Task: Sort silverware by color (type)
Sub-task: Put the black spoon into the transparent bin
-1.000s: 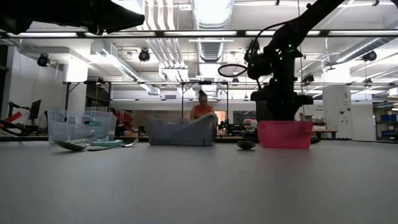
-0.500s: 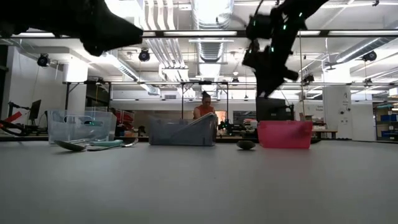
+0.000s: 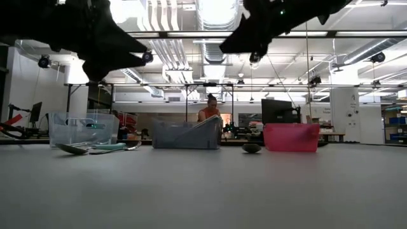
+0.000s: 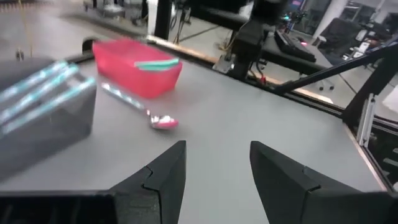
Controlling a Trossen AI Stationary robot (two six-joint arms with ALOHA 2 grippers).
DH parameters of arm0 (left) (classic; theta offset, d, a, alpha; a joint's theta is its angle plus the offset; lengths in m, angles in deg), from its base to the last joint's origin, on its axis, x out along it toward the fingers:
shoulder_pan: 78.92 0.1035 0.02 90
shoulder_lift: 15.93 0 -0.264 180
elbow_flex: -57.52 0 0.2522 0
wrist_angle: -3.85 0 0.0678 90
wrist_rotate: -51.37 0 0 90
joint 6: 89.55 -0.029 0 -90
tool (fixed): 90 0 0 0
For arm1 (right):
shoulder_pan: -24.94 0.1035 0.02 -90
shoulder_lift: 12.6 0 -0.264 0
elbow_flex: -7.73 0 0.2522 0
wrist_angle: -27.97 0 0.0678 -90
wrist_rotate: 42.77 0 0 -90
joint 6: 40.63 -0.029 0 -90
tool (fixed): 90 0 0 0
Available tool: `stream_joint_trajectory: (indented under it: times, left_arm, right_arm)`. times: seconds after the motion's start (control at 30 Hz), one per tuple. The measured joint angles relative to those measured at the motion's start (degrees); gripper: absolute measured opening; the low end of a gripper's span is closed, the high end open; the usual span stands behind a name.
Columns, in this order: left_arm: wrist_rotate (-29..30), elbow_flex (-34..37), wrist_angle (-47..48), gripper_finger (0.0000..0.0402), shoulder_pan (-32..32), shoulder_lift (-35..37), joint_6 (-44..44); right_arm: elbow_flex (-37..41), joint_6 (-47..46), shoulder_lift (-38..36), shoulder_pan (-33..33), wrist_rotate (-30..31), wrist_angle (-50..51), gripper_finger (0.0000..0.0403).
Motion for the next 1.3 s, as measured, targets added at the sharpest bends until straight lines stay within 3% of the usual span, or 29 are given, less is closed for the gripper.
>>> stream_joint_trajectory:
  times: [0.23, 0.57, 0.8, 1.03, 1.3]
  left_arm:
    - [0.04, 0.00, -0.73, 0.0159, 0.05, -5.66, 6.26]
    - [3.04, -6.20, -0.49, 0.0159, 0.24, -13.39, 5.43]
    - [3.18, -14.07, 10.29, 0.0159, 0.24, -18.46, 5.69]
    - [3.16, -20.48, 25.58, 0.0159, 0.24, -22.25, 12.86]
    - [1.38, -20.16, 31.53, 0.0159, 0.00, -21.83, 18.44]
  right_arm:
    - [0.64, 9.31, 0.00, 3.41, -0.02, -6.87, 0.0125]
    - [0.61, 14.50, 0.33, 3.03, -0.03, -9.66, 0.0125]
    - [0.61, 15.92, 0.33, 2.93, -0.03, -11.72, 0.0125]
    - [0.61, 17.74, 0.33, 2.93, -0.01, -12.63, 0.0125]
    - [0.61, 18.17, 0.33, 2.93, -0.03, -13.28, 0.0125]
